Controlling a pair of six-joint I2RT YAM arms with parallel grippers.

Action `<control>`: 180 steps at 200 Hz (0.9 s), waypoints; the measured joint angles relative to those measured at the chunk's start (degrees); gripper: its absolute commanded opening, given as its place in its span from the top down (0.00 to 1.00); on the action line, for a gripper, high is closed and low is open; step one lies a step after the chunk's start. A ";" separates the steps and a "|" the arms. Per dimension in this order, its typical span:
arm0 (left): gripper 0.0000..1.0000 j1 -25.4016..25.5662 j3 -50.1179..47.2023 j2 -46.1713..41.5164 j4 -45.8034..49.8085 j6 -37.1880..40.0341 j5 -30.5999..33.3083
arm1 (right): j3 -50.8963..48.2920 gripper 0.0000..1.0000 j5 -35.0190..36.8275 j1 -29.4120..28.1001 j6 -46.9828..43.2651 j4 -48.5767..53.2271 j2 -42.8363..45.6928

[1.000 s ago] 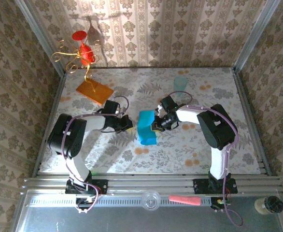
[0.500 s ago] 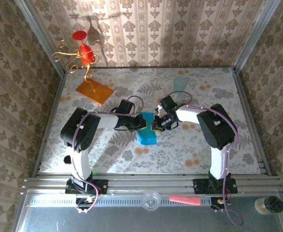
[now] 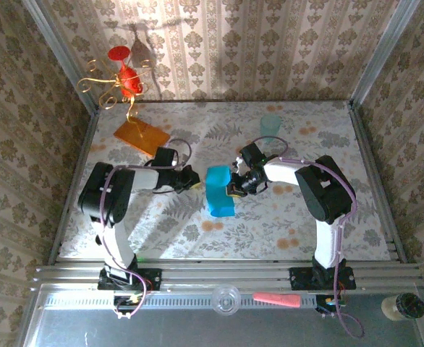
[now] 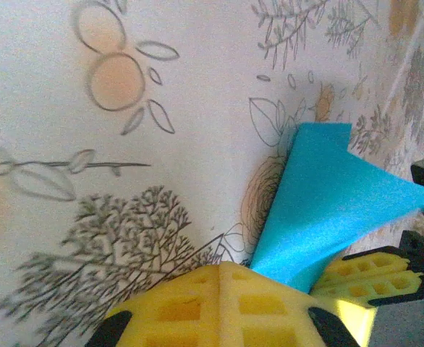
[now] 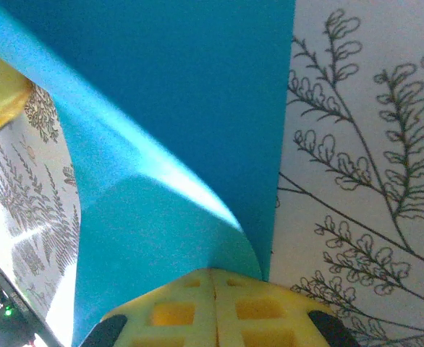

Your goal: Fold a paper plane with a square sheet of paper (pick it up from the middle)

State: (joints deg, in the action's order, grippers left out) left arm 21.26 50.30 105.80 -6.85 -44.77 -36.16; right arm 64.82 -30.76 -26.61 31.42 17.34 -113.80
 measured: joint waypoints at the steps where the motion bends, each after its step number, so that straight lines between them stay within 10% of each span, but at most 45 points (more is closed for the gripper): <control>1: 1.00 0.07 0.00 -0.22 0.07 0.02 0.13 | 0.00 0.91 -0.02 0.00 0.00 0.00 0.00; 70: 1.00 11.28 4.90 0.17 -4.74 -2.05 2.21 | 0.00 0.91 -0.31 0.00 0.02 -0.11 -0.11; 180: 1.00 1.73 6.49 5.90 -1.70 -0.81 1.95 | -0.44 0.91 -1.27 0.22 0.02 -0.83 -0.22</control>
State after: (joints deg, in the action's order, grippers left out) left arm 22.98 56.80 111.70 -8.56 -45.58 -34.22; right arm 64.38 -32.03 -26.39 31.44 16.51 -114.02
